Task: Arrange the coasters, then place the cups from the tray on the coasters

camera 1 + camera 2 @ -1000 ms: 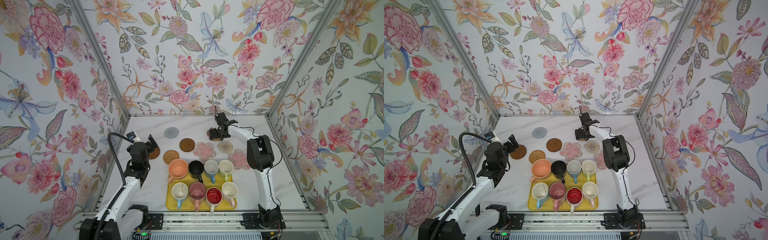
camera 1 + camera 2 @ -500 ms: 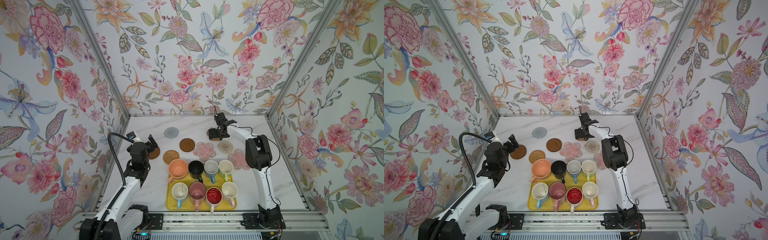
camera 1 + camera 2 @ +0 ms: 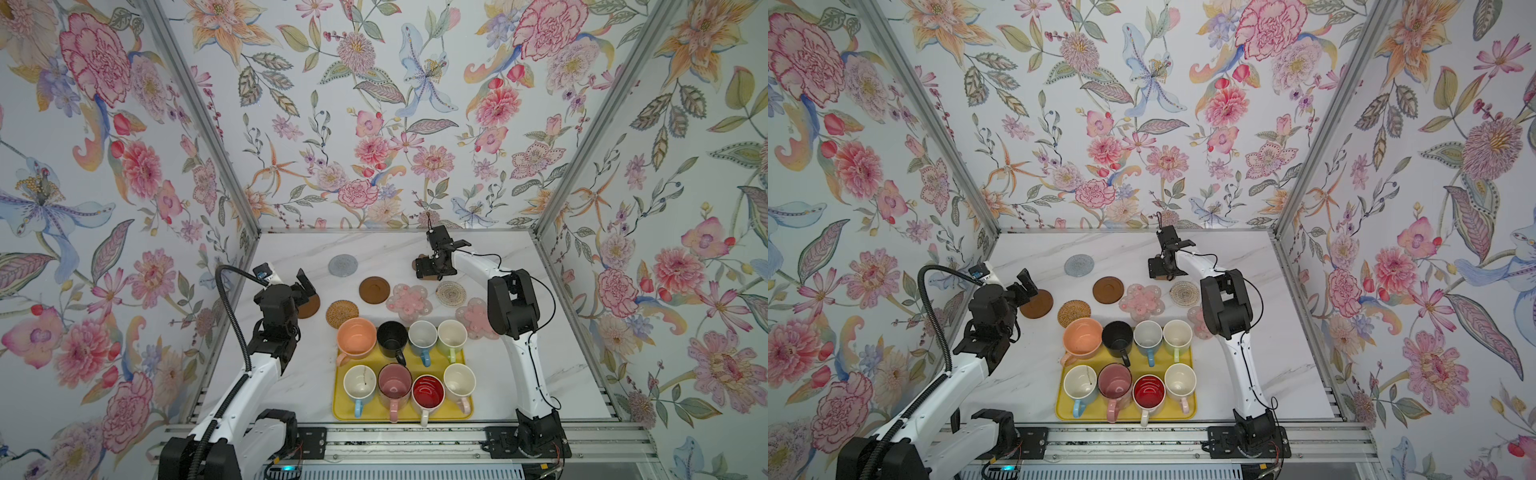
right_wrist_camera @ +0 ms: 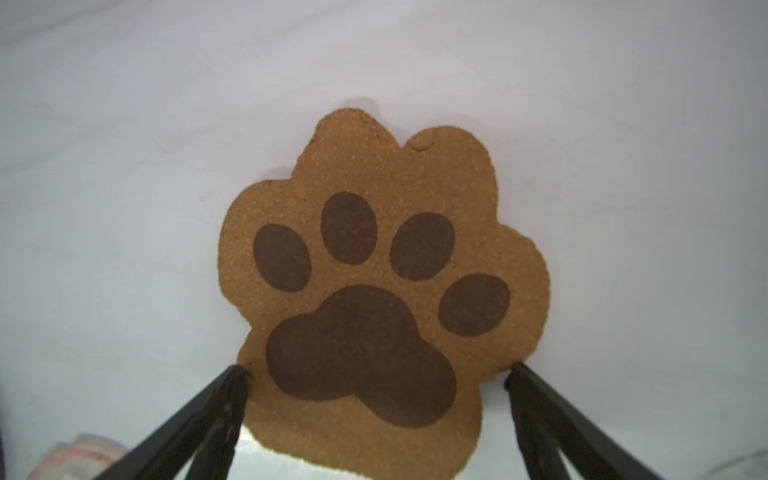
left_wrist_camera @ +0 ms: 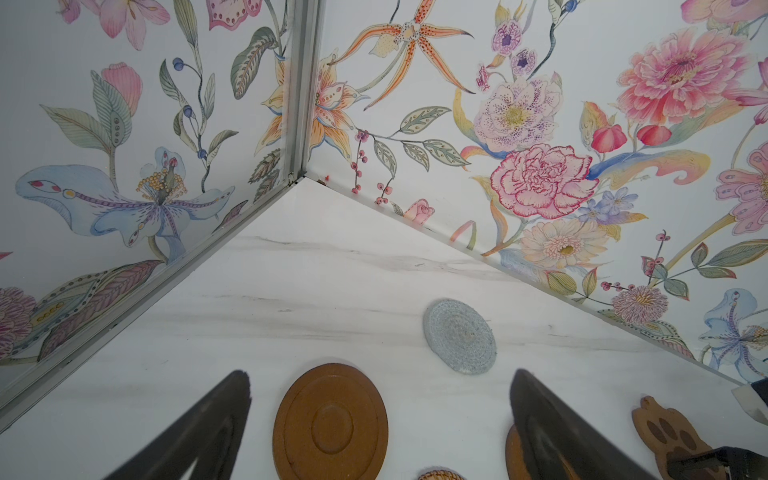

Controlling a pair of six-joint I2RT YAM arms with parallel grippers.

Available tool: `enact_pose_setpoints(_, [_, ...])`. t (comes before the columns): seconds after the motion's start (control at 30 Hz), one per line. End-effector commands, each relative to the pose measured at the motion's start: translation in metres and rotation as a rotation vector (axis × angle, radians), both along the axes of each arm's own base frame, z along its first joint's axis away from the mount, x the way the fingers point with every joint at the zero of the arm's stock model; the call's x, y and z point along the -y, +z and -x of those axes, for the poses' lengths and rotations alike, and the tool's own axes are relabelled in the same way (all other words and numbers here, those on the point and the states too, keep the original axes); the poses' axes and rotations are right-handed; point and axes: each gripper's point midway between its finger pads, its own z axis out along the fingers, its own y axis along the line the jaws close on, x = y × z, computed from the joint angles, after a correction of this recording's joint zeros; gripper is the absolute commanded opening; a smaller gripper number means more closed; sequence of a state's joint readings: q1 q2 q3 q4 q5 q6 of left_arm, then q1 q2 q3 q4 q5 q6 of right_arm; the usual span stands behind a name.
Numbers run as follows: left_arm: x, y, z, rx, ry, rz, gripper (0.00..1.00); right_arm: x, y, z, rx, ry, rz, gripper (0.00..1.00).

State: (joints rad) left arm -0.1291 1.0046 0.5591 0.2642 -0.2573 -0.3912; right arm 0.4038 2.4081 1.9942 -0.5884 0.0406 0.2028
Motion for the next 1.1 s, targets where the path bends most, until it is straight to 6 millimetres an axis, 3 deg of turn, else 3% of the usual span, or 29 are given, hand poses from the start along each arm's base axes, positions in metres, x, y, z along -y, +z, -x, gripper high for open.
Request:
enact_pose_setpoints(0.0, [-0.001, 0.005, 0.0, 0.018, 0.003, 0.018, 0.99, -0.01, -0.018, 0.002, -0.039, 0.007, -0.002, 0.98])
enact_pose_setpoints(0.4, [0.0, 0.002, -0.001, 0.005, -0.004, 0.025, 0.99, -0.045, -0.023, -0.009, -0.024, 0.034, -0.031, 0.97])
enact_pose_setpoints(0.77, [0.0, 0.004, -0.001, 0.003, -0.003, 0.018, 0.99, -0.041, 0.034, -0.029, 0.16, 0.021, 0.103, 0.99])
enact_pose_setpoints(1.07, [0.0, 0.003, -0.001, 0.001, -0.006, 0.018, 0.99, -0.058, 0.027, -0.038, 0.163, 0.057, 0.057, 0.99])
